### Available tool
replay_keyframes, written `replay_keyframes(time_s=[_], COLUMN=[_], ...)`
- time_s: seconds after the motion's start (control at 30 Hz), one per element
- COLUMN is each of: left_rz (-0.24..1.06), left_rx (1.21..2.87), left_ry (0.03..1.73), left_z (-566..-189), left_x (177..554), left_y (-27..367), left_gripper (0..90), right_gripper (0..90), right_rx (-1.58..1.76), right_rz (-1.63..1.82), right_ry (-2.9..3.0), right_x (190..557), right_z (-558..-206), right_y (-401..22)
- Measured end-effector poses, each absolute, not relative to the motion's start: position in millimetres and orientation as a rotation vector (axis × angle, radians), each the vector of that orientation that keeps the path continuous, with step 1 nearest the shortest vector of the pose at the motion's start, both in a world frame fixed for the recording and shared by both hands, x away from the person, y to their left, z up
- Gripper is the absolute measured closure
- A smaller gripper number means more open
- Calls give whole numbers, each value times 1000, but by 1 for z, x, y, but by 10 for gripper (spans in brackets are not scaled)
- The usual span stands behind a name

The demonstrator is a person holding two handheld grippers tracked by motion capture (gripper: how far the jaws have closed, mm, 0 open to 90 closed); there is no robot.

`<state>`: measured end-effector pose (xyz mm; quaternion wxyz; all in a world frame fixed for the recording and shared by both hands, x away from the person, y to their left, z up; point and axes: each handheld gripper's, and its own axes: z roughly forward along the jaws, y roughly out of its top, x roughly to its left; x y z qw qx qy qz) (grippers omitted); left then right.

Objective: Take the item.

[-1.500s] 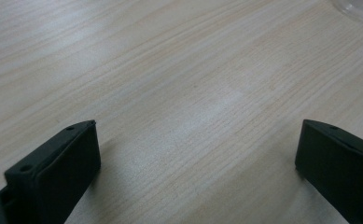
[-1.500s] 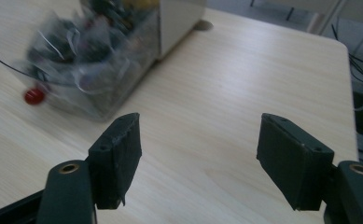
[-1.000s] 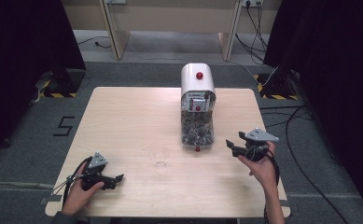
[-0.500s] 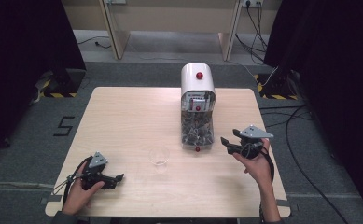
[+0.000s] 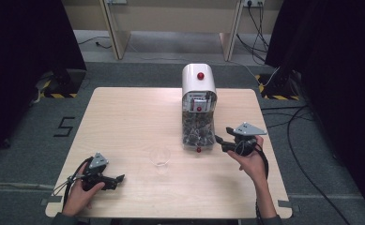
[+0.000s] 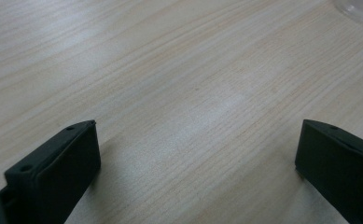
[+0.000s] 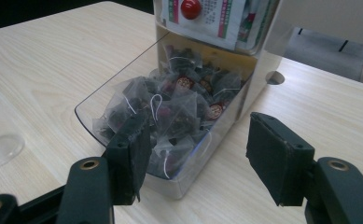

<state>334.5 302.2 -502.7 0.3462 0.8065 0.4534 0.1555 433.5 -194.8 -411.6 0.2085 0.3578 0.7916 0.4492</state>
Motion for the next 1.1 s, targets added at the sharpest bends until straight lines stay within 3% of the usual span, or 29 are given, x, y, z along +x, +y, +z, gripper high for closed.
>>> replay_keyframes(time_s=[1.1], left_rz=[404], left_rx=[2093], left_ry=[1176], left_z=[-503], left_x=[334], left_y=[302], left_gripper=[0], right_gripper=[453], right_rx=[863], right_rz=[1239], right_ry=[2341], right_x=[454], right_z=[-429], right_y=[-131])
